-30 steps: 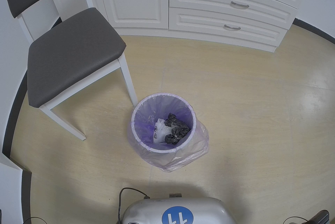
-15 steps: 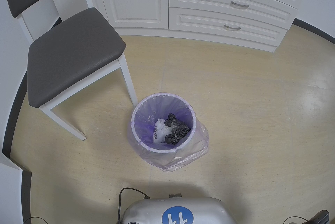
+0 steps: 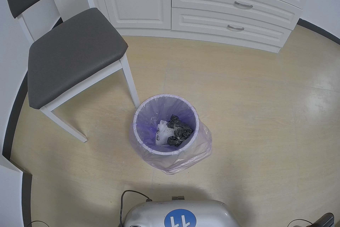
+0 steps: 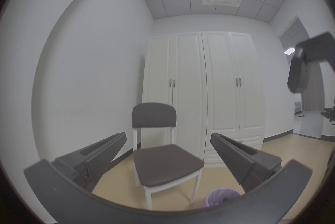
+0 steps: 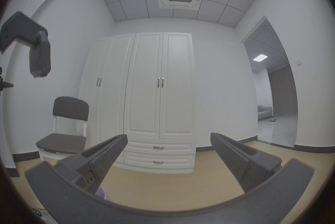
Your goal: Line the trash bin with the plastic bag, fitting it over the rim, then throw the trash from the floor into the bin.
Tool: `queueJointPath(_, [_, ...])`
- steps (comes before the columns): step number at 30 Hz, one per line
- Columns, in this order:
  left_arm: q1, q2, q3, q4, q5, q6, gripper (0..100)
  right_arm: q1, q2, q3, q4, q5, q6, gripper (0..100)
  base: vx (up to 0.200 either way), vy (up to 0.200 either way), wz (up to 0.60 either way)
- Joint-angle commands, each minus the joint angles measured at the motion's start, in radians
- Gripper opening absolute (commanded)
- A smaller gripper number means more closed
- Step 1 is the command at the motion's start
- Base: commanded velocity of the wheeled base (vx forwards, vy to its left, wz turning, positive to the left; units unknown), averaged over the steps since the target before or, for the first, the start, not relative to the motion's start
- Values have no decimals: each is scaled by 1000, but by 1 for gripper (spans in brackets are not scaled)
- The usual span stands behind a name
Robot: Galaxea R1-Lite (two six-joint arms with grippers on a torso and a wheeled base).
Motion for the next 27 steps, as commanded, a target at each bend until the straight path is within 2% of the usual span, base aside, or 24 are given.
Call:
queueJointPath(1, [-2, -9, 244, -78, 26, -20, 100, 1, -11, 84, 48, -1, 32, 100, 0, 0, 0])
queueJointPath(2, [0, -9, 273, -50, 22, -48, 100, 1, -11, 84, 126, -1, 48, 100, 0, 0, 0])
queueJointPath(7, [0, -9, 273, 72, 17, -71, 100, 1, -11, 84, 290, 1, 54, 100, 0, 0, 0])
queueJointPath(11, [0, -11, 273, 207, 19, -66, 100, 1, -11, 84, 364, 2, 40, 100, 0, 0, 0])
queueJointPath(14, [0, -11, 273, 233, 19, -66, 100, 1, -11, 84, 369, 2, 34, 100, 0, 0, 0])
queueJointPath(15, [0, -12, 273, 292, 20, -65, 100, 1, -11, 84, 416, -1, 5, 100, 0, 0, 0])
queueJointPath(27, [0, -11, 273, 293, 42, -45, 100, -1, -11, 84, 570, -1, -8, 100, 0, 0, 0])
